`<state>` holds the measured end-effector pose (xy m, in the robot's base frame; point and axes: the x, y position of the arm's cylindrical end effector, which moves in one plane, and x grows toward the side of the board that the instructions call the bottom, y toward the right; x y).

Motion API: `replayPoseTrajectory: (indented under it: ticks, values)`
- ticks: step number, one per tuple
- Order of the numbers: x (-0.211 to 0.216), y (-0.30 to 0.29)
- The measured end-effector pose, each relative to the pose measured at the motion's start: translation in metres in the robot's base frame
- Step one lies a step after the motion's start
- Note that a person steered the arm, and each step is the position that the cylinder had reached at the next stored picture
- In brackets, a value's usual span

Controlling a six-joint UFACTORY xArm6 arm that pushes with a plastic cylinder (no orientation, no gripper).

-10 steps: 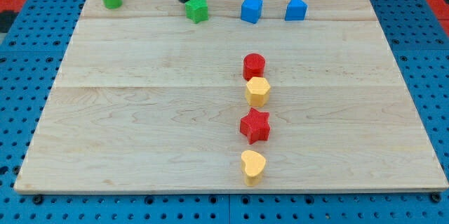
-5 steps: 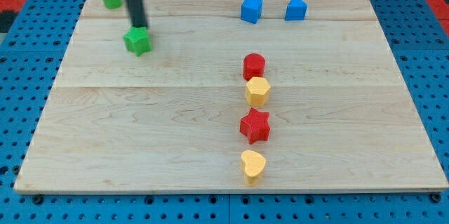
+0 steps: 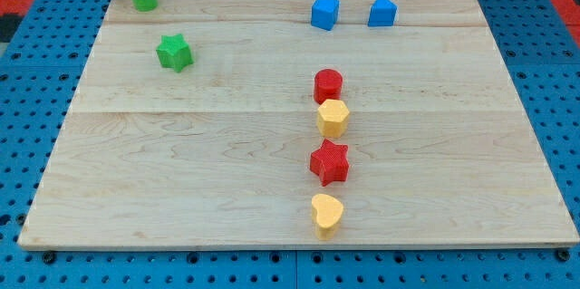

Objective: Move green blocks to the left of the red circle

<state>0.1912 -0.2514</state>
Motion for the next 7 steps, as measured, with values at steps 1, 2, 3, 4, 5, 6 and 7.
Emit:
replayPoseTrajectory:
  ticks: [1, 2, 3, 4, 5, 6, 7]
  values:
    - [0.007, 0.104]
    - [0.056, 0.097]
    - [0.082, 0.100]
    - [0.067, 0.100]
    - [0.014, 0.103]
    - [0.038, 0.064]
    - [0.086, 0.061]
